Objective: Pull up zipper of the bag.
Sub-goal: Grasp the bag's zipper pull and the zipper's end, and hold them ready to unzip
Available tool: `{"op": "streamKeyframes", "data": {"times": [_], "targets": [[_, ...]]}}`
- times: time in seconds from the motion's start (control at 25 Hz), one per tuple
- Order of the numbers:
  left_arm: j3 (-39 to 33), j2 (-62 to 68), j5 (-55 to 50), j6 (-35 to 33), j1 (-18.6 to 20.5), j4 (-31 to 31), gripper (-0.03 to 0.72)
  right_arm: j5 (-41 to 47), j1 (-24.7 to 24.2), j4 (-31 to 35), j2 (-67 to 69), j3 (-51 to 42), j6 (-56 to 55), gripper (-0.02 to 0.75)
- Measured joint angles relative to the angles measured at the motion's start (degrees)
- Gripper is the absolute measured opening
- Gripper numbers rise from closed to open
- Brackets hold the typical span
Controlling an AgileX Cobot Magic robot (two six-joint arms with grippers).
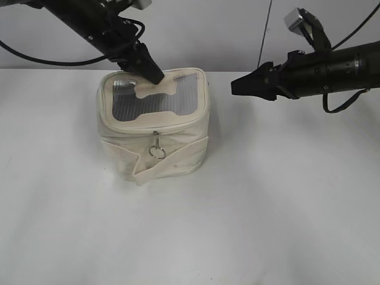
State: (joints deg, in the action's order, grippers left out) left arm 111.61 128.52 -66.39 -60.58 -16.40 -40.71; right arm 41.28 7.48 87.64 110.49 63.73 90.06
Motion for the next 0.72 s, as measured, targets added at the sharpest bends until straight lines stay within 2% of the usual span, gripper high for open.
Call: {"op": "streamKeyframes", "data": {"times": [0.04,0.12,0.44,0.72], "targets": [[0.0,0.0,-0.2,0.0,0.0,0.4,0.108,-0.4,0.2,0.2,0.4,0.0,1.1,0.588],[0.0,0.0,-0.3,0.0,-0.1,0.5,0.049,-1.3,1.2,1.0,1.6,0.0,3.7,0.588],[0.0,0.0,-0.3,0.0,-0.1,0.5,0.048,-14.1,7.0,8.6,3.9,0.0,15.4,0.577],[0.0,0.0,-0.2,0.0,-0.1,0.3,0.048,-16.3,10.0,12.1,7.8,3.4,19.8,0.548]]}}
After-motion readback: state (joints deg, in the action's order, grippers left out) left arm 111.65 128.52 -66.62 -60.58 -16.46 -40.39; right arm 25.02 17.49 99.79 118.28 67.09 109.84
